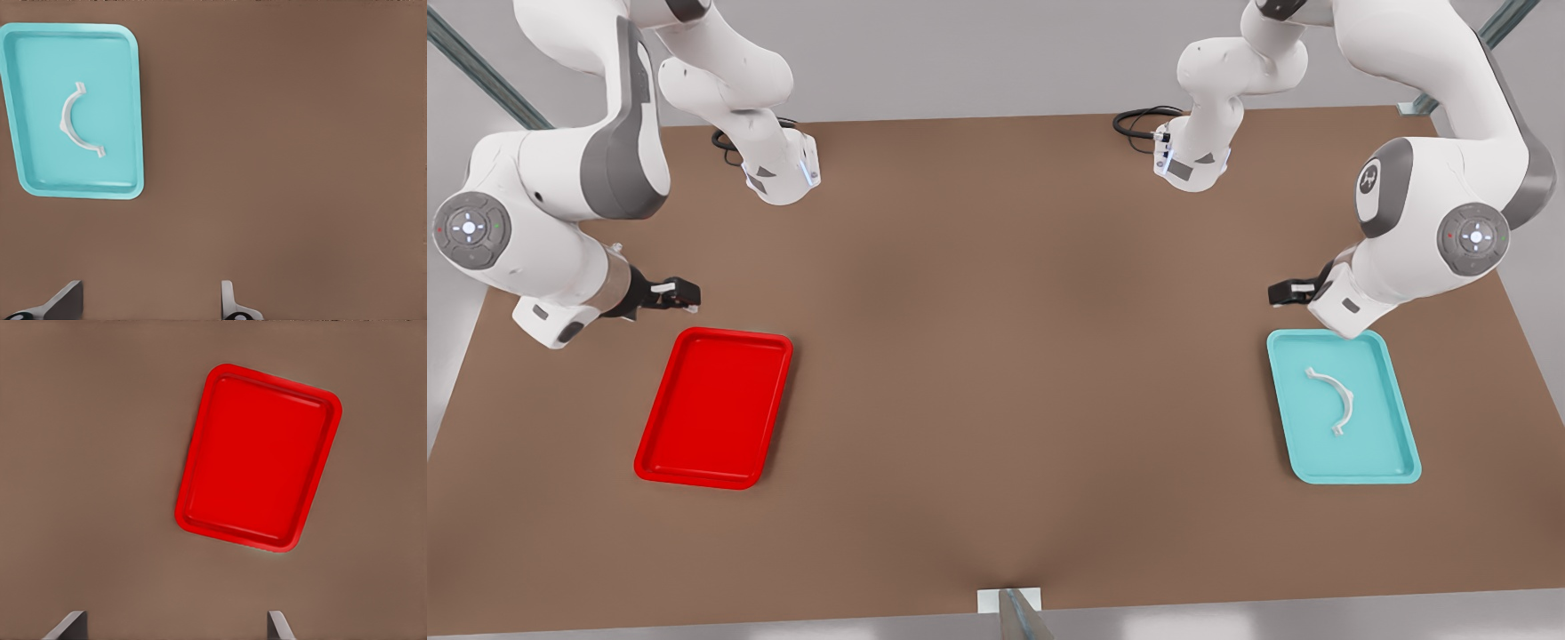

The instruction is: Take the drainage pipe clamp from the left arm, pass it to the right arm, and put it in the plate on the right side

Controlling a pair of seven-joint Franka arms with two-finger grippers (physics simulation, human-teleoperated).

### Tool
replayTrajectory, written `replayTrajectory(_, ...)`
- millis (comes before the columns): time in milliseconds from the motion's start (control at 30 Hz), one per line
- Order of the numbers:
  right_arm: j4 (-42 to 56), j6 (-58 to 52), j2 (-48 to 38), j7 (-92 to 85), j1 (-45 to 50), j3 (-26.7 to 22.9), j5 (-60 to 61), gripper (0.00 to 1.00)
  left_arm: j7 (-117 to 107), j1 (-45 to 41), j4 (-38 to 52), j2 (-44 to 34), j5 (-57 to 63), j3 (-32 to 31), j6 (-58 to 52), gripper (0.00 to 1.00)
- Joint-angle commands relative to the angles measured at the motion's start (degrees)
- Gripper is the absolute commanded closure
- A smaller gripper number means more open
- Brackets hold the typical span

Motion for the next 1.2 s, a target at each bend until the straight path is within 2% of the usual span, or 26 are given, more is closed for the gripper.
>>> replayTrajectory(0,-0.49,3.46,-0.3,-1.49,-0.1,0.02,-0.34,0.0,0.05,-0.01,0.02,-0.06,-0.1,-0.05,1.8,0.0)
replayTrajectory(100,-1.11,3.98,0.05,-1.67,-0.19,0.02,-0.26,0.0,0.05,1.22,0.37,2.21,0.34,0.82,1.98,0.0)
replayTrajectory(133,-1.11,3.98,0.14,-1.93,-0.19,-0.07,-0.26,0.0,-0.04,1.66,0.46,4.33,0.34,3.19,4.61,0.0)
replayTrajectory(200,-1.37,4.42,0.32,-2.37,-0.28,-0.07,-0.17,0.0,0.05,6.05,2.92,12.85,0.16,5.66,14.1,0.0)
replayTrajectory(267,-1.37,4.51,0.58,-2.37,-0.28,-0.07,0.01,0.0,7.08,8.87,12.41,22.17,0.25,5.57,16.92,0.0)
replayTrajectory(600,-2.42,4.51,0.76,-2.81,-0.37,-0.16,-0.26,0.0,22.99,13.97,12.5,35.35,0.16,5.4,41.79,0.0)
replayTrajectory(667,-2.6,4.51,0.84,-2.81,-0.37,-0.16,-0.26,0.0,29.92,14.23,11.63,35.44,-0.89,5.4,41.09,0.0)
replayTrajectory(800,-2.78,4.51,1.02,-2.9,-0.45,-0.07,-0.26,0.0,50.15,15.37,4.07,32.37,-0.71,5.4,41.62,0.0)
replayTrajectory(933,-3.04,4.51,1.02,-3.69,-0.45,-0.07,-0.26,0.0,51.64,15.55,1.6,32.98,-0.19,5.57,45.31,0.0)
replayTrajectory(1033,-3.13,4.42,1.02,-4.39,-0.54,-0.07,-0.17,0.0,51.64,15.9,-2.88,33.24,-0.19,6.1,53.13,0.0)
replayTrajectory(1167,-3.13,4.42,1.28,-4.39,-0.54,-0.07,-0.17,0.0,51.73,16.08,-3.32,33.42,-0.19,6.27,53.04,0.0)
